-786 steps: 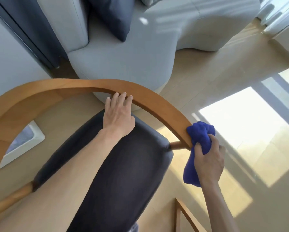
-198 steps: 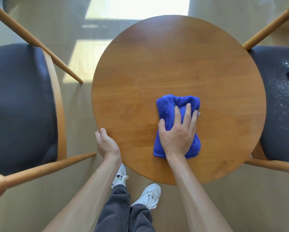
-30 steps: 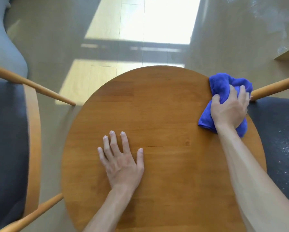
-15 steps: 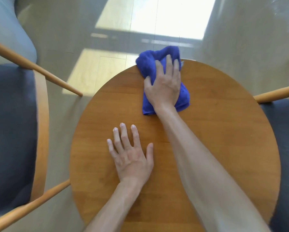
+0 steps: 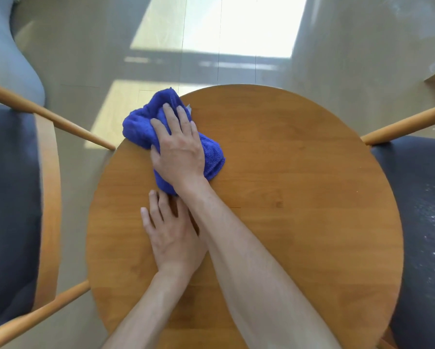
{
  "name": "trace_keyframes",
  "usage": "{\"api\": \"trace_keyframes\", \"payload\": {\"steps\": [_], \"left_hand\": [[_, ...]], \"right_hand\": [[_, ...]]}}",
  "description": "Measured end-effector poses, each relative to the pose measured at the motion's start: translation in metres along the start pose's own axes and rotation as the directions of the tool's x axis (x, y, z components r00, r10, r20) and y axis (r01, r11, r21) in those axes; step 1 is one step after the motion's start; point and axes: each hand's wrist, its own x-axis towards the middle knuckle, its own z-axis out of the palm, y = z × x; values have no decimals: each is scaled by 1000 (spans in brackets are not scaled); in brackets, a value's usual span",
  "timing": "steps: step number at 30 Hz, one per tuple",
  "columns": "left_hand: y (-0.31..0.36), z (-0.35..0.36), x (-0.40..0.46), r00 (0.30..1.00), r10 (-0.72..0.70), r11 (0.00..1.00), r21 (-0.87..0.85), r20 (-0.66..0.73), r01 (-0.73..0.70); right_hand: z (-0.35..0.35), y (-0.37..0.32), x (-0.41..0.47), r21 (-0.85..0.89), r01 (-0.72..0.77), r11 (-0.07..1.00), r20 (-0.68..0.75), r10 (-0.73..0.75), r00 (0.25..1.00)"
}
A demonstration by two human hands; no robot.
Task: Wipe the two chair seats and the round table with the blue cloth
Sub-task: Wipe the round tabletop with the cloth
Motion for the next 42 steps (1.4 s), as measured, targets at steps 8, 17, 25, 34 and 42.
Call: {"api": "trace_keyframes", "payload": {"steps": [8, 17, 25, 34, 42], "left_hand": [[-4, 8, -1, 1000, 3, 998, 57, 19, -4], [-3, 7, -3, 1000, -19, 1000, 22, 10, 19], [0, 8, -4, 998, -55, 998, 1, 34, 55], [-4, 2, -3, 999, -34, 998, -47, 39, 36], [-20, -14, -3, 999, 9, 964, -265, 33, 0]], "right_hand": [[-67, 111, -18, -28, -191, 981, -112, 186, 976], [-158, 237, -97, -95, -419, 903, -207, 393, 896], [-197, 271, -175, -12, -672, 740, -321, 634, 704], [-168, 224, -188, -92, -701, 707, -442, 602, 665], [-107, 120, -177, -168, -552, 817, -359, 470, 806]]}}
